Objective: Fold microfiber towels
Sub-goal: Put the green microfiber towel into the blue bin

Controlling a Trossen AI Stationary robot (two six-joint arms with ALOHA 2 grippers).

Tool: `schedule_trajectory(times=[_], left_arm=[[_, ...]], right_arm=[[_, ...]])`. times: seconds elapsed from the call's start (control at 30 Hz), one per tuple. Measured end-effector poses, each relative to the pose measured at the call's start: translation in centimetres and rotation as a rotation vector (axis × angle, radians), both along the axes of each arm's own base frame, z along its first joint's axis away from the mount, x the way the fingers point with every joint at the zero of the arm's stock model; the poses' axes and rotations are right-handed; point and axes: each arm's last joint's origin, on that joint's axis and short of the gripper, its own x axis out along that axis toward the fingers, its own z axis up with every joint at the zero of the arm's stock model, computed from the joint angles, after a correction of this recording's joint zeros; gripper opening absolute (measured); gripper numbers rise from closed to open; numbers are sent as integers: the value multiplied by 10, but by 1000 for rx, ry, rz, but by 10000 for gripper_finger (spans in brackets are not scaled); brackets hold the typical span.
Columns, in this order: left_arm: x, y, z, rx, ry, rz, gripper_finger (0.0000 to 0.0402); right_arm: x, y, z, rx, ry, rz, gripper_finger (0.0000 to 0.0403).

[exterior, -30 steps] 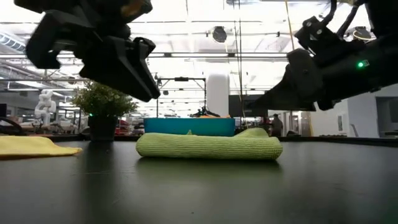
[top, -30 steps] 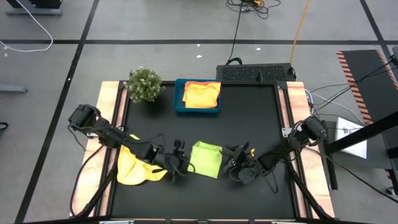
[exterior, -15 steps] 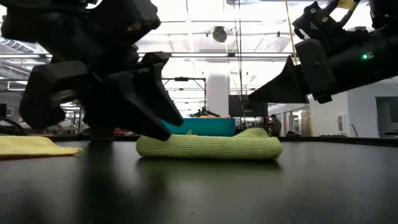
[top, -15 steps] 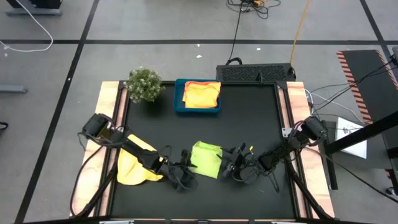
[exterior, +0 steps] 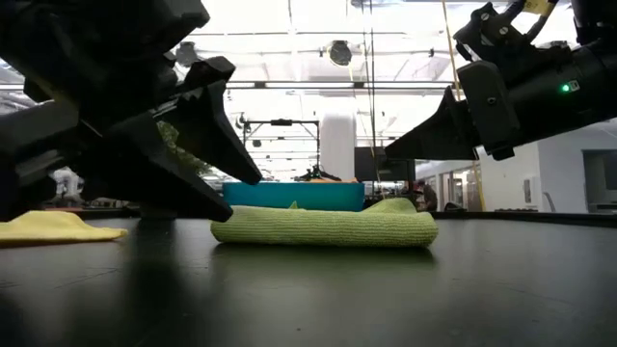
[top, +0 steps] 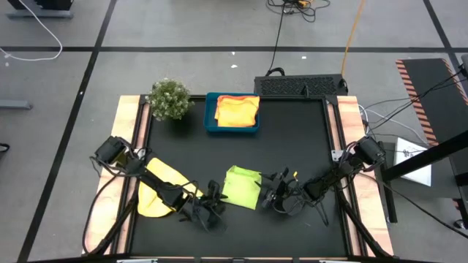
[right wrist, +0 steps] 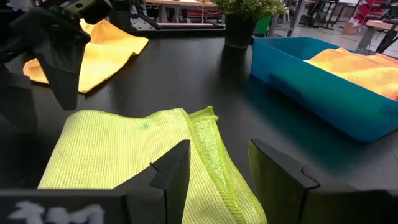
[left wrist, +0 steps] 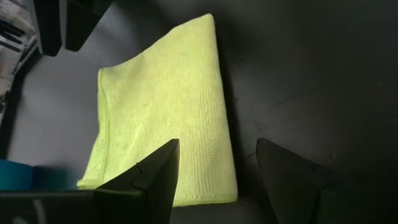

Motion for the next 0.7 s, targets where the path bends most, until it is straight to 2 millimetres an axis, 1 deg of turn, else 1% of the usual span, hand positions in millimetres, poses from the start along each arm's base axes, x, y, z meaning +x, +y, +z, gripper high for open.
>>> schedule_trajectory(times=[0.1, 0.2, 0.33, 0.47, 0.7], left_arm=[[2, -2, 3, 11, -4, 5, 216], [13, -8, 3, 50, 20, 15, 216], [25, -19, -2, 131, 94, 19, 216], [31, -23, -10, 174, 147, 32, 216], [31, -23, -13, 213, 169, 73, 216]], right_arm=[[0, 0, 0, 0, 0, 0, 157], [0, 0, 0, 1, -3, -1, 157], [0, 0, 0, 4, -4, -2, 157], [0, 1, 0, 6, -5, 3, 157], [-1, 2, 0, 7, -5, 8, 157]])
